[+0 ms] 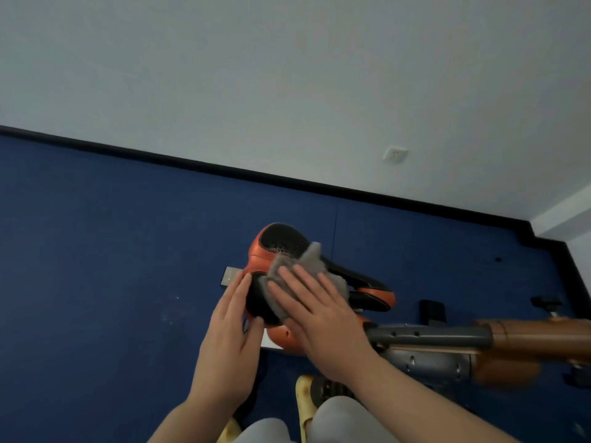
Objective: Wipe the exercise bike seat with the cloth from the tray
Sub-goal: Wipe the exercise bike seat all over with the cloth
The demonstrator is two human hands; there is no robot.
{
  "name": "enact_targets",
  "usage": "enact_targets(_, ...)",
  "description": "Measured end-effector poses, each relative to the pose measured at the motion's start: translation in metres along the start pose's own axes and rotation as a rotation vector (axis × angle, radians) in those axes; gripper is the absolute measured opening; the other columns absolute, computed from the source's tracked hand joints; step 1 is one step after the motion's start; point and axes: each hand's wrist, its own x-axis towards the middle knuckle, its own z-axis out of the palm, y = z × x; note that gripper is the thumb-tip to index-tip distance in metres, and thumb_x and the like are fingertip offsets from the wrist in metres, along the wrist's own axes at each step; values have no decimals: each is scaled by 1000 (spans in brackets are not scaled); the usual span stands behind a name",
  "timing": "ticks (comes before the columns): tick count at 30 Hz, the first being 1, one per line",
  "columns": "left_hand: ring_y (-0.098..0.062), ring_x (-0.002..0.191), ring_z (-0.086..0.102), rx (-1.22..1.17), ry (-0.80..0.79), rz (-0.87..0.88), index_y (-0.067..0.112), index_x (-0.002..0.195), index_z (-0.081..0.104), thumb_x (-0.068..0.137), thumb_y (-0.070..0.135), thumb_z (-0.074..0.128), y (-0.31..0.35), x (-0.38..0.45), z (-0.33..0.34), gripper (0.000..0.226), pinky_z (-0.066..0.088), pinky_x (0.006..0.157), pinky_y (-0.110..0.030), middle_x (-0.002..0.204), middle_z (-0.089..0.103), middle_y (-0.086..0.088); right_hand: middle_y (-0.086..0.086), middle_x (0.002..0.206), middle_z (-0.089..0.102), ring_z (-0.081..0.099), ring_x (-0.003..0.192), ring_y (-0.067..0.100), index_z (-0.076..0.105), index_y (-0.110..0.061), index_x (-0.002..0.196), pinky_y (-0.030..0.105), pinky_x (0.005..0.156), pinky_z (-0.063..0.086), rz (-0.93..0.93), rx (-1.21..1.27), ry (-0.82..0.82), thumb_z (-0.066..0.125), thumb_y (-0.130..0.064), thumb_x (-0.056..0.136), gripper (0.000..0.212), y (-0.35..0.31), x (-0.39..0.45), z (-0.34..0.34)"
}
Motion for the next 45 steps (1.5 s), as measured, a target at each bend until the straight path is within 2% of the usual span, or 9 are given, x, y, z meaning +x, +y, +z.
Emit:
enact_targets(5, 4, 137, 5, 77, -28, 4, 34, 145, 14, 93, 33, 41, 8, 19, 10, 59, 24, 110, -30, 148, 6, 29, -6, 161, 17, 8, 149, 13, 19, -29, 153, 44, 119, 14, 237, -74, -12, 32, -36, 100, 55, 48, -52, -4)
enact_targets(9, -9, 141, 9, 128, -33, -42, 30, 146, 9, 93, 36, 40, 9, 37, 17, 62, 22, 114, -41, 155, 10, 11, -4, 161, 19, 9, 150, 18, 17, -31, 153, 43, 119, 7, 452, 15, 36, 27, -36, 101, 53, 23, -20, -5)
enact_targets(16, -8, 140, 11, 150, -11, -4, 33, 146, 5, 92, 41, 36, 2, 35, 20, 63, 24, 112, -37, 155, 10, 12, -14, 162, 9, 10, 147, 7, 3, -41, 152, 32, 120, 6, 289, 165, -34, 13, -49, 102, 51, 32, 16, -24)
enact_targets(19, -8, 138, 13, 160, -3, 3, 36, 146, 3, 91, 45, 34, 1, 34, 20, 63, 27, 107, -33, 154, 8, 15, -12, 158, 26, 25, 143, 4, 11, -38, 152, 33, 118, 25, 382, 217, -40, 9, -54, 99, 54, 62, -16, -27)
enact_targets(24, -2, 136, 10, 179, 27, -17, 36, 146, 3, 91, 46, 33, -2, 33, 24, 64, 25, 106, -32, 154, 8, 16, -6, 150, 42, 42, 135, 11, 21, -31, 151, 34, 112, 34, 476, 105, 39, 14, -49, 101, 54, 36, 13, -20)
enact_targets(30, 10, 128, -1, 187, 31, -19, 36, 146, 4, 93, 42, 38, 1, 34, 23, 63, 24, 105, -26, 147, 2, 28, -8, 163, 2, 6, 149, 12, -7, -37, 152, 32, 119, 9, 277, 205, -61, 13, -48, 101, 55, 15, 58, -19)
enact_targets(35, 12, 127, -5, 192, 24, -22, 40, 145, 1, 92, 47, 33, 1, 33, 24, 62, 26, 104, -26, 146, -3, 31, -12, 160, 18, 19, 146, 6, 0, -39, 152, 33, 118, 20, 373, 151, -80, 9, -53, 99, 55, 44, 6, -23)
enact_targets(39, 12, 128, -6, 198, 23, -40, 40, 145, 0, 93, 47, 33, 0, 35, 25, 63, 24, 105, -26, 148, -3, 30, -8, 159, 25, 30, 142, 10, 11, -31, 153, 32, 115, 27, 408, 179, -39, 16, -48, 100, 56, 25, 41, -21)
enact_targets(45, 11, 128, -10, 227, 26, -49, 40, 145, -1, 92, 48, 31, 0, 34, 26, 63, 16, 101, -20, 144, -7, 32, -10, 162, 9, 13, 148, 11, 4, -36, 152, 34, 117, 26, 257, 323, -108, 16, -46, 102, 52, 19, 88, -24)
